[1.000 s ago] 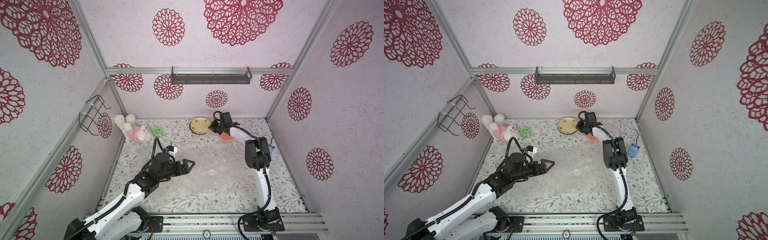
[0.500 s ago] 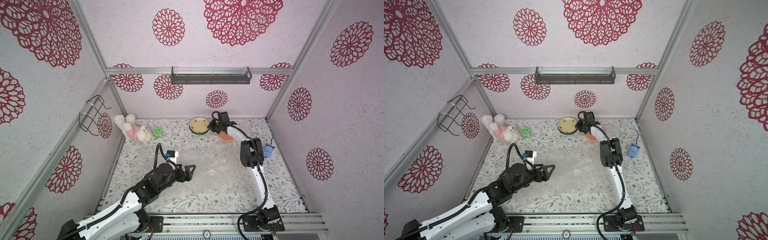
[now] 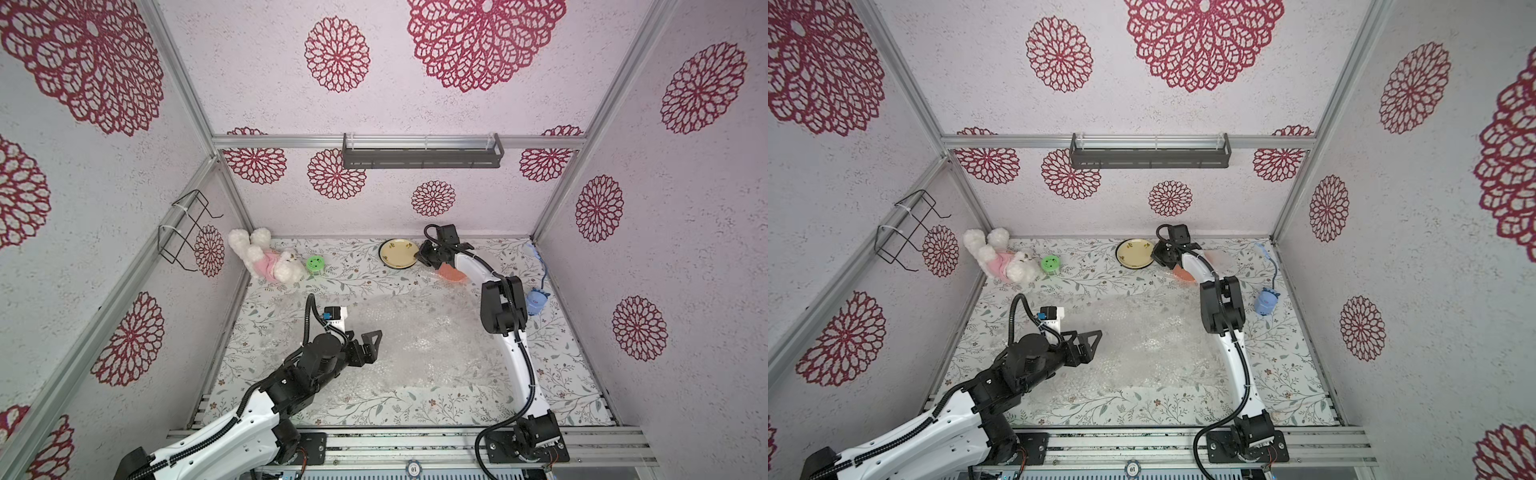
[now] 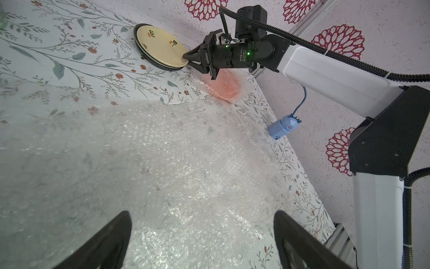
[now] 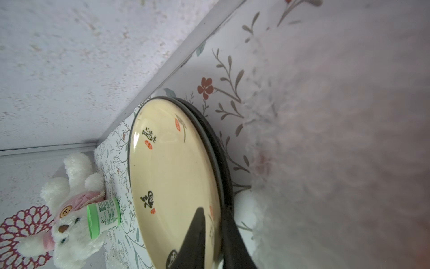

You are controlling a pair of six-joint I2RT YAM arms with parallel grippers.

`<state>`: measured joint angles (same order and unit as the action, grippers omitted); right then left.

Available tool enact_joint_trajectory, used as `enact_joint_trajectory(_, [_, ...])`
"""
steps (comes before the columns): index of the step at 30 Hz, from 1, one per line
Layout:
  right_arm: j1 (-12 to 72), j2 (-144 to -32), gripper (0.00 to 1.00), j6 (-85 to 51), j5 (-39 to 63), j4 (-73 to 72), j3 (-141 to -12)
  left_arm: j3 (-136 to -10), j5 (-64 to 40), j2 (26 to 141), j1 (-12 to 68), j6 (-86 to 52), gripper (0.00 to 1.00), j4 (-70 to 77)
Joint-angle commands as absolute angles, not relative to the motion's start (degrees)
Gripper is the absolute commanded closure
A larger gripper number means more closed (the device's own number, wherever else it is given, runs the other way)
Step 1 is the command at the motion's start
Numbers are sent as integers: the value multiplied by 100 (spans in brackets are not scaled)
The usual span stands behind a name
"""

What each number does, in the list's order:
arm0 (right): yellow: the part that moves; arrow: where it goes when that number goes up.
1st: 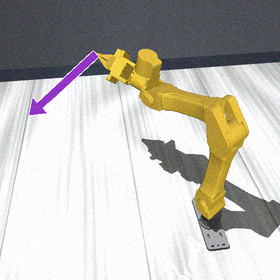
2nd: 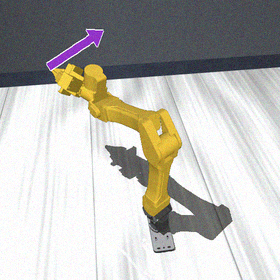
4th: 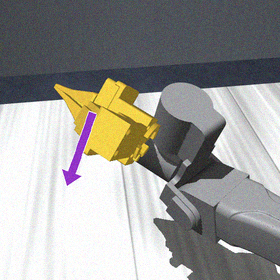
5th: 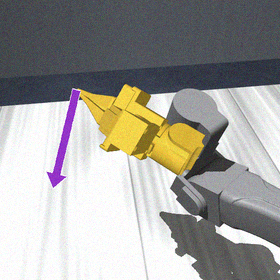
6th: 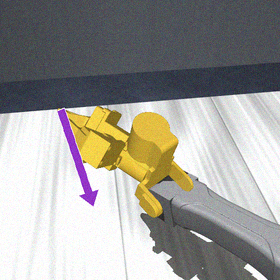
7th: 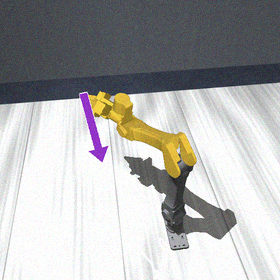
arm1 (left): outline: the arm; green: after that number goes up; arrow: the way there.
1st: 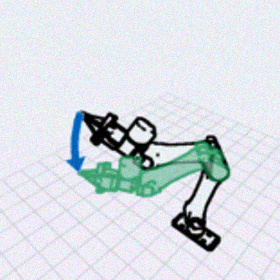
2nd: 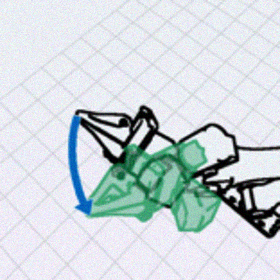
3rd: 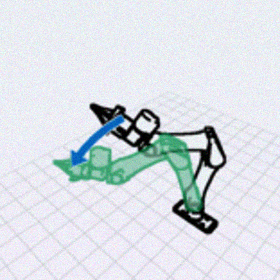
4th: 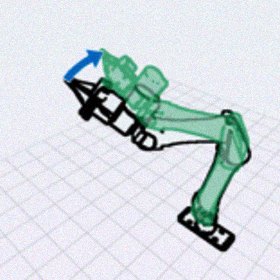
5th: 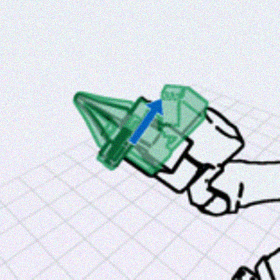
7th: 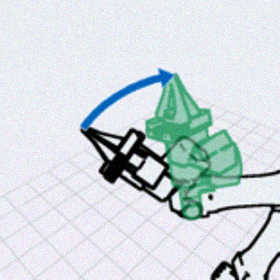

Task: Unpack dinner plates from bubble wrap
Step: Place the plate on the plate.

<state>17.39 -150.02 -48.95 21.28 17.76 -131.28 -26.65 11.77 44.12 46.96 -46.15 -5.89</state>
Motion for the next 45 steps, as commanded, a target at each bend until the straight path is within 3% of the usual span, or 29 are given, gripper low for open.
enact_joint_trajectory(1, [1705, -14909, 65, -4691, 2475, 1626, -13308, -2726, 1493, 4340, 4706, -4803, 3, -878])
enact_joint_trajectory(8, [1705, -14531, 26, -4178, 2760, 1775, -13307, -3275, 1134, 4598, 4257, -5155, 3, -2049])
enact_joint_trajectory(13, [1671, -14172, 16, -3896, 2884, 2049, -13298, -3319, 554, 4724, 3809, -5461, 3, -2271])
enact_joint_trajectory(17, [1641, -13816, 14, -3655, 2953, 2404, -13153, -3683, 598, 4988, 3446, -5659, 3, -3300])
enact_joint_trajectory(21, [1652, -12937, 10, -3438, 2818, 2325, -12157, -3763, 820, 5071, 3155, -6094, 3, -4038])
enact_joint_trajectory(22, [1652, -12677, 2, -3458, 2786, 2165, -11757, -3749, 917, 5071, 3067, -6223, 3, -4199])
enact_joint_trajectory(30, [1660, -10281, 1, -3206, 2067, 1180, -8074, -3352, 1052, 4974, 1991, -6684, 3, -4414])
enact_joint_trajectory(37, [1567, -8621, 1, -3394, 1926, 362, -5302, -3034, 876, 5287, 1102, -5960, 3, -3426])
enact_joint_trajectory(45, [1538, -7439, 1, -3402, 2052, 192, -3825, -3030, 117, 6587, 532, -5265, 1, -2147])
